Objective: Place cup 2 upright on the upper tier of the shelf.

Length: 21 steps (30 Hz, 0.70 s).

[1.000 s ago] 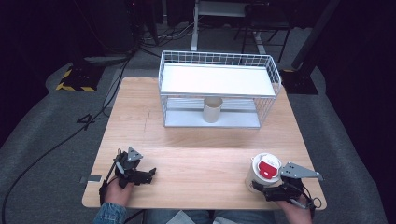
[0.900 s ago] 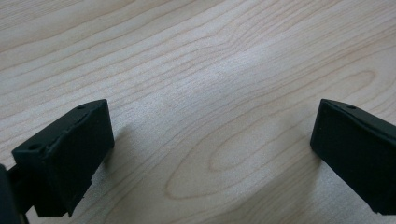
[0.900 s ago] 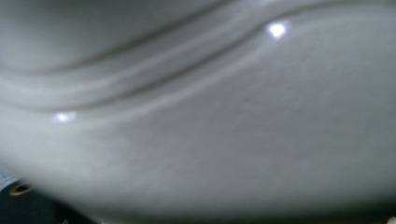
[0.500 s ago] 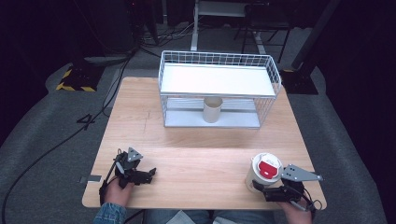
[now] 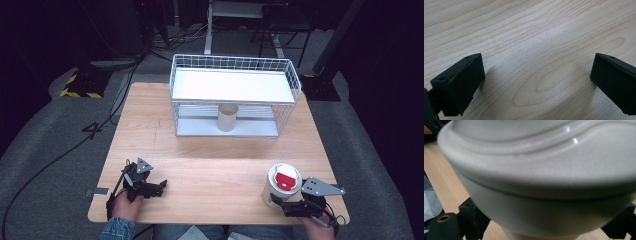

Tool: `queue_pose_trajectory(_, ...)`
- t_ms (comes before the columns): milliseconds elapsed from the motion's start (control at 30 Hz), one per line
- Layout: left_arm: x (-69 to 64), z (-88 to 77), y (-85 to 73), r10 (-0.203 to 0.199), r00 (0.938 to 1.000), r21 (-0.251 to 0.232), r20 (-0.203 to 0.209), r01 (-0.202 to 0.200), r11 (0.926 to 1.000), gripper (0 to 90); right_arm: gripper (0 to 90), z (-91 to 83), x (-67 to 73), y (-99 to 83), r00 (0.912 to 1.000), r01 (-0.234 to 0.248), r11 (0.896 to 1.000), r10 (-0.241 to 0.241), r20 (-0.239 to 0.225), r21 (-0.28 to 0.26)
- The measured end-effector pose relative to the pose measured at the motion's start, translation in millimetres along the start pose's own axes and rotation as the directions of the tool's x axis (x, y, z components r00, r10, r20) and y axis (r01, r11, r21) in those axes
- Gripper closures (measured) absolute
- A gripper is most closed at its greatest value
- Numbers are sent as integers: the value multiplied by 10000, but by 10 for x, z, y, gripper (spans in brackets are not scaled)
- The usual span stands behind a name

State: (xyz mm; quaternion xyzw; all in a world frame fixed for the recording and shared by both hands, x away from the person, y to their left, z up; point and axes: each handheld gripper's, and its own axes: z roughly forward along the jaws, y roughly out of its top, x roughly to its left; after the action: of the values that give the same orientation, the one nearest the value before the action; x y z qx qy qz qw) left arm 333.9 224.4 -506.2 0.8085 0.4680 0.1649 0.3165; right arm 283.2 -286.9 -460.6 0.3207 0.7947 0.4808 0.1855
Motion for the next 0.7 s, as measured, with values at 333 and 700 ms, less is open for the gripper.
queue_pose_trajectory(333, 0, 1, 0, -3, 10000, -3, 10, 3, 10000, 1, 136, -66, 8, 103, 9998, 96, 9991, -102, -149, -416)
queue_pose_trajectory(700, 2, 3, 2, -8, 10000, -3, 4, 8, 10000, 1, 136, -123, -26, 289, 9995, 144, 9968, -165, -260, -788)
